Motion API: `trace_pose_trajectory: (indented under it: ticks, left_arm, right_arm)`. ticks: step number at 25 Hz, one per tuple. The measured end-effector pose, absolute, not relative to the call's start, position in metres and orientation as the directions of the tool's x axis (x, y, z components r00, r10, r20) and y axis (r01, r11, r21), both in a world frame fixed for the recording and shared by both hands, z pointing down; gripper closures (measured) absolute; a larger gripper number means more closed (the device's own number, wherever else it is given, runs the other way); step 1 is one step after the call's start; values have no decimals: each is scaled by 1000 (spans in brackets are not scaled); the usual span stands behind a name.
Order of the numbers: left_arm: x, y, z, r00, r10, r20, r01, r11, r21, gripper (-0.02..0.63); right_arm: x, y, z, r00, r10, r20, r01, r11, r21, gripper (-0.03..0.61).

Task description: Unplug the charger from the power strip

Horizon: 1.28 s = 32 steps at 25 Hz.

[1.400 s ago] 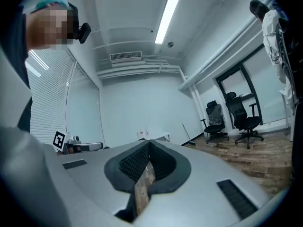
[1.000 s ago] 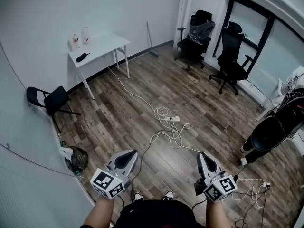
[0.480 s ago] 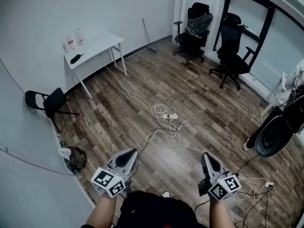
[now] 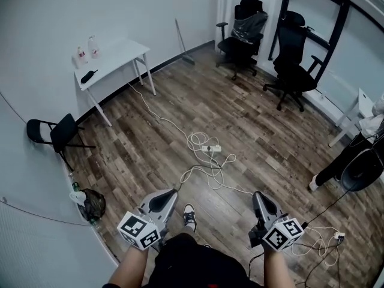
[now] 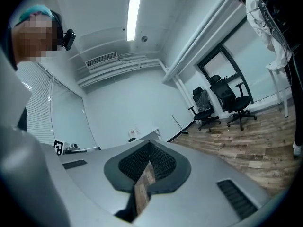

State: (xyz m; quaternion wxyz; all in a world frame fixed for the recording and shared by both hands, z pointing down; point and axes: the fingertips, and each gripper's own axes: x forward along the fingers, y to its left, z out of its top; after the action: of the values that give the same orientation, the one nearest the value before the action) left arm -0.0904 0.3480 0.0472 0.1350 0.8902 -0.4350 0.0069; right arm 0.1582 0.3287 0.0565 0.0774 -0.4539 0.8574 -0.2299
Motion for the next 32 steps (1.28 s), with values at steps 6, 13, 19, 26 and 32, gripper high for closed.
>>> trace_pose_trajectory:
  ticks: [6, 13, 19, 26, 32]
  left_arm:
    - [-94, 273, 57, 636, -761, 126, -761, -593, 263, 583]
    - [-114, 166, 65, 683, -718, 131, -721, -636, 274, 584]
    - [-117, 81, 67, 744, -654, 140, -666, -705, 245, 584]
    - [-117, 15, 61, 741, -661, 121, -665, -695, 276, 584]
    - [-88, -34, 70, 696, -701, 158, -713, -647, 269, 584]
  right_arm:
    - [154, 267, 56, -566, -818, 98, -766, 478, -431, 560]
    - [120, 167, 59, -550, -824, 139, -789, 458, -409, 560]
    - [94, 79, 58, -542, -825, 160, -800, 448, -400, 560]
    - [94, 11, 53, -537, -828, 160, -808, 451, -378, 560]
    - [124, -51, 65, -581, -799, 157, -783, 495, -376, 560]
